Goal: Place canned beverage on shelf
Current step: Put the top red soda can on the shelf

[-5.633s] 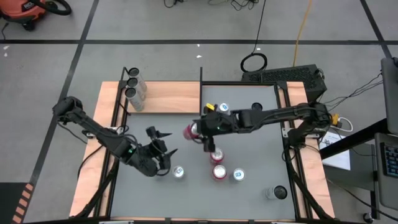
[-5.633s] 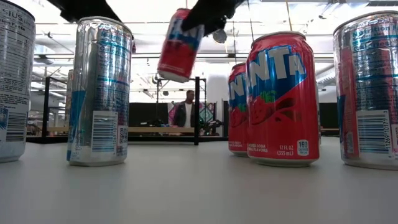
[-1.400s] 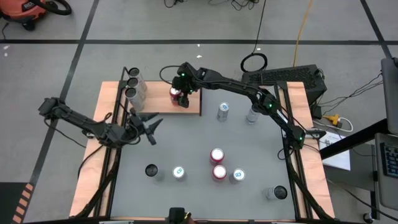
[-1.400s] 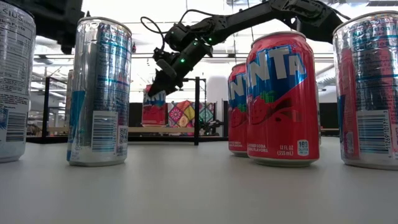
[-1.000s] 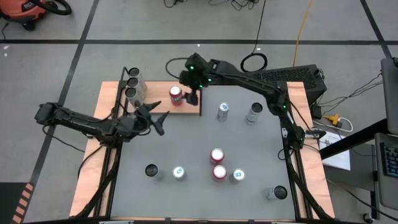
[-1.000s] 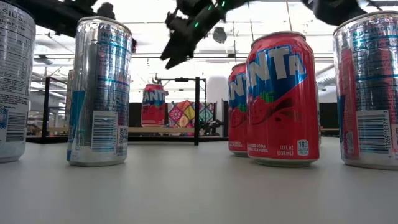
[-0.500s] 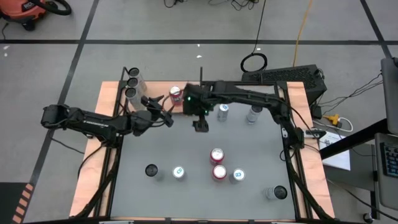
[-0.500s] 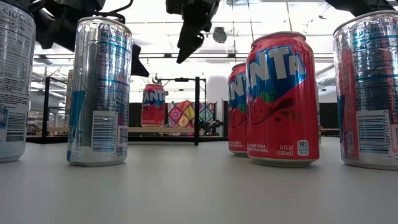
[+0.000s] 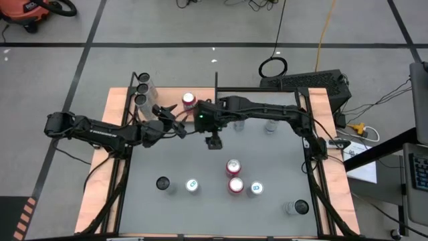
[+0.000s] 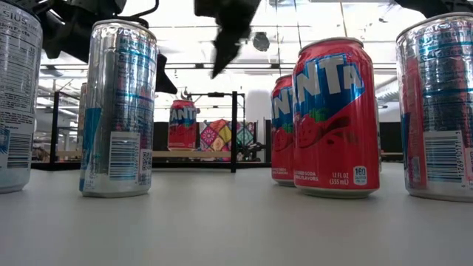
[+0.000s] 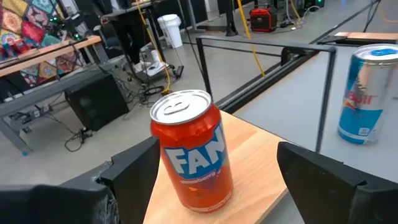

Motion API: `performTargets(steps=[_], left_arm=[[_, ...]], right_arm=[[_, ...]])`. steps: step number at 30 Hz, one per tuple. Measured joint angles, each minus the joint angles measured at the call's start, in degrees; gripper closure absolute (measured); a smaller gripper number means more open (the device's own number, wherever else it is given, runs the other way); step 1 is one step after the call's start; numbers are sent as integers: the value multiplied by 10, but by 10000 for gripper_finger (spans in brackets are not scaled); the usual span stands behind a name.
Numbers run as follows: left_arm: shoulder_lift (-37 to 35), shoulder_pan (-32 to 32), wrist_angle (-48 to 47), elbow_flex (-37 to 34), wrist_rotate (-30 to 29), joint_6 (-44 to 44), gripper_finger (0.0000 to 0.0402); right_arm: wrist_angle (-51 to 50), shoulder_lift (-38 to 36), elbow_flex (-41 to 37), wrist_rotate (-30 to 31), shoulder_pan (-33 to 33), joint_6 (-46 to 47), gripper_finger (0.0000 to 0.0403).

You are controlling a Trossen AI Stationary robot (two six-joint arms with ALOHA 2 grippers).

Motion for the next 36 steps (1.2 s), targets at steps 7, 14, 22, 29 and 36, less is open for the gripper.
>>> performTargets(steps=[7, 14, 22, 29, 36], left_arm=[[0, -16, 2, 0, 0, -1, 77], [0, -23, 13, 0, 0, -1, 77], [0, -18, 24, 2, 0, 3, 77], [0, -18, 25, 12, -2, 4, 77], [0, -17, 21, 12, -33, 0, 77]], right_arm=[[132, -13, -79, 16, -1, -1, 129], [288, -136, -277, 16, -1, 17, 180], [443, -315, -532, 34, 10, 68, 238], [574, -446, -715, 77, 30, 68, 263], [641, -514, -818, 78, 41, 81, 262]])
